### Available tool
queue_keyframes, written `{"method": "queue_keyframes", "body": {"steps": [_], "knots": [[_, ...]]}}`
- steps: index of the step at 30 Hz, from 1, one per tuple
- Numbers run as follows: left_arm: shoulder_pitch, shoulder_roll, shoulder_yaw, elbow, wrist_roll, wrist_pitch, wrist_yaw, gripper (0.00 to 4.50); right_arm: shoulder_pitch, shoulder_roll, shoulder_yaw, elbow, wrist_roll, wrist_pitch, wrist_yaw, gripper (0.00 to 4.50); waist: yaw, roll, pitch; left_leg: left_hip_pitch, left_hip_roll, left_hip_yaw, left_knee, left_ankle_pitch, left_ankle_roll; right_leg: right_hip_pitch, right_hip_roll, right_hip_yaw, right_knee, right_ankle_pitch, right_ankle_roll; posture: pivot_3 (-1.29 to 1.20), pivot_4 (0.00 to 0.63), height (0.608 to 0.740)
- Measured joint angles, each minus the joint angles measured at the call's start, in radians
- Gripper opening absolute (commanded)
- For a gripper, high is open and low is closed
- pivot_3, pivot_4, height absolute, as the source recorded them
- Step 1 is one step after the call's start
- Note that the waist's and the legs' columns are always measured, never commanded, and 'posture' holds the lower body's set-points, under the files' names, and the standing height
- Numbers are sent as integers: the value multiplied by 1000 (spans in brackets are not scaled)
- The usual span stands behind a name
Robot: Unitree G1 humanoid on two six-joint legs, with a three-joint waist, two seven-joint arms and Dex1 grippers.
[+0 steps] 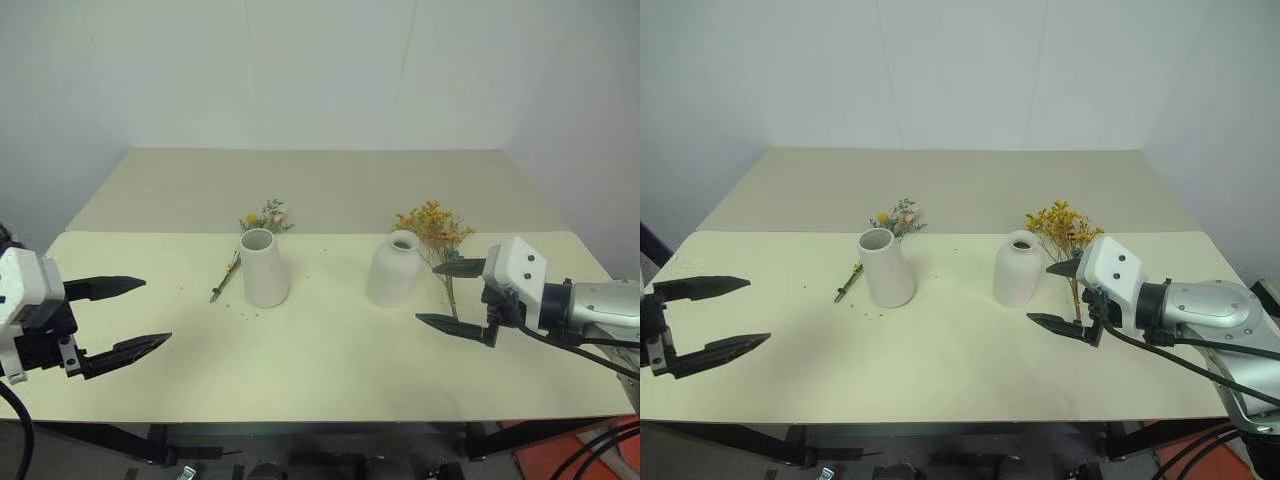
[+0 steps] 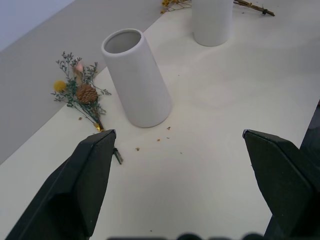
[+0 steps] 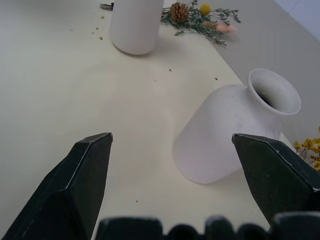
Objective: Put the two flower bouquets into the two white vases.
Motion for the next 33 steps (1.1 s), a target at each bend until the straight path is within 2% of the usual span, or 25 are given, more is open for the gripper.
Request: {"method": "queue_keyframes", "body": {"steps": [10,16,24,25,30,33], "knots": [[-27,-8,-21,-1,2,1,17,4458,2,0,0,0,-15,-8,2,4500,0,0,0,-1,1,0,0,0,0,-2,1,0,0,0,0,0,150,740],[-144,-5,-124,62,33,70,186,4458,0,0,1,-1,-22,-8,2,4500,2,0,0,-1,1,0,0,0,0,-2,1,0,1,1,0,0,150,740],[-435,68,-373,192,66,259,397,4458,-20,3,23,-4,-28,-13,-1,4500,1,0,0,-5,0,0,0,0,0,-7,1,1,2,1,0,0,150,740],[-497,86,-439,219,82,290,416,4458,-20,3,36,-3,-36,-21,0,4500,1,0,0,-5,0,0,0,0,0,-7,1,2,3,2,0,0,150,740],[-761,83,-718,373,167,331,424,4458,-107,54,82,26,-30,-46,5,4500,-4,-1,0,-7,0,1,0,0,0,-9,2,3,4,6,-6,0,150,740],[-896,51,-833,482,204,360,397,4458,-207,79,83,66,-16,-47,18,4500,-7,-1,0,-7,0,1,0,0,0,-9,3,3,3,6,-6,0,150,740]]}}
